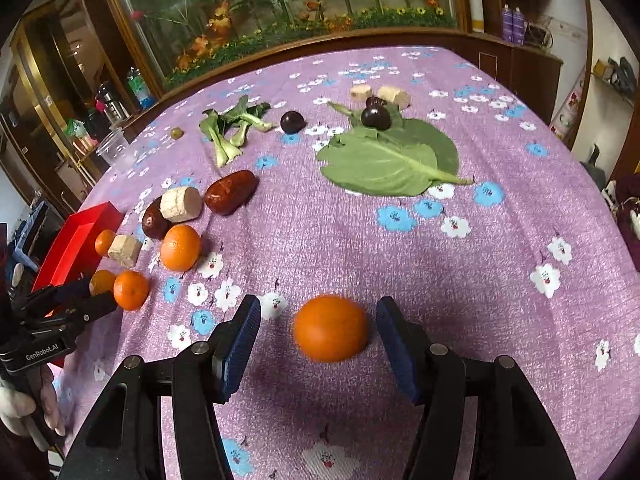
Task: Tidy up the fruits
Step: 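Grasp an orange with the left tool while the right tool grasps another orange, then carry both oranges over the red tray and open both tools to release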
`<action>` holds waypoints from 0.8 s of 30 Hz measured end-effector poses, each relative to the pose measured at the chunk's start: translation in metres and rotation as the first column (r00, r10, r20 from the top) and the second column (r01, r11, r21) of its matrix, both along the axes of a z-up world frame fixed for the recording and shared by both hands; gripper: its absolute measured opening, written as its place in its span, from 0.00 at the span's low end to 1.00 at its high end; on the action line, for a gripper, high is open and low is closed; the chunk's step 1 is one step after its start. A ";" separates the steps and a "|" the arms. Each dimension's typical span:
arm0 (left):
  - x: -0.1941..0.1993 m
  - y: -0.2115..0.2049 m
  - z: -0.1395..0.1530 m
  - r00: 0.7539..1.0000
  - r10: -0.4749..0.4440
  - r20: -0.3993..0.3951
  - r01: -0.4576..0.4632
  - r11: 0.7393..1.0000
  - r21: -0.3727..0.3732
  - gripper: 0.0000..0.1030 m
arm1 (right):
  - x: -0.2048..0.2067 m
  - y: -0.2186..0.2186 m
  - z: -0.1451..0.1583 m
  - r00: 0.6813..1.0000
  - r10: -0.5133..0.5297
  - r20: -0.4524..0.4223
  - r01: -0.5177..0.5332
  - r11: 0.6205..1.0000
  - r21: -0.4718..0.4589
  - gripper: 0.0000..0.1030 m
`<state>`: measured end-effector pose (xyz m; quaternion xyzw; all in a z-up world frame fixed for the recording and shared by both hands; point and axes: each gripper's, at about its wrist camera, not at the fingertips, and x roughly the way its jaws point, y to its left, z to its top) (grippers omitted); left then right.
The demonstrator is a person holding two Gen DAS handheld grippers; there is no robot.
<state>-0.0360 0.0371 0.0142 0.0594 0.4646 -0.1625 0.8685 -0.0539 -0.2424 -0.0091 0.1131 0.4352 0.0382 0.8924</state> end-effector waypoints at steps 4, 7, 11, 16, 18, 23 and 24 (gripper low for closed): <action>-0.001 -0.003 -0.001 1.000 0.009 0.024 -0.009 0.999 0.033 0.32 | 0.002 0.003 0.000 1.000 0.005 0.000 -0.005 1.000 -0.022 0.58; -0.003 -0.002 0.000 0.999 0.018 0.028 -0.019 0.999 0.026 0.31 | 0.001 0.006 0.001 1.000 0.005 0.002 -0.005 0.999 -0.054 0.38; -0.010 -0.003 0.005 0.999 0.020 0.043 -0.021 1.000 0.014 0.31 | 0.001 0.005 0.000 1.000 0.005 0.000 -0.005 0.999 -0.045 0.35; -0.023 0.001 0.022 0.997 0.016 0.080 -0.015 1.000 -0.014 0.31 | -0.005 0.010 0.006 1.000 0.013 0.008 -0.012 0.999 -0.044 0.35; -0.028 0.007 0.029 0.995 0.025 0.094 -0.022 0.999 -0.030 0.31 | -0.009 0.013 0.012 1.000 0.019 0.020 -0.018 0.999 -0.047 0.35; -0.037 0.040 0.051 0.989 0.085 0.123 -0.074 0.992 -0.098 0.31 | -0.018 0.028 0.036 0.996 0.053 0.065 -0.050 0.998 -0.047 0.35; -0.037 0.047 0.054 0.987 0.099 0.125 -0.085 0.990 -0.108 0.31 | -0.020 0.034 0.041 0.995 0.066 0.074 -0.063 0.997 -0.044 0.35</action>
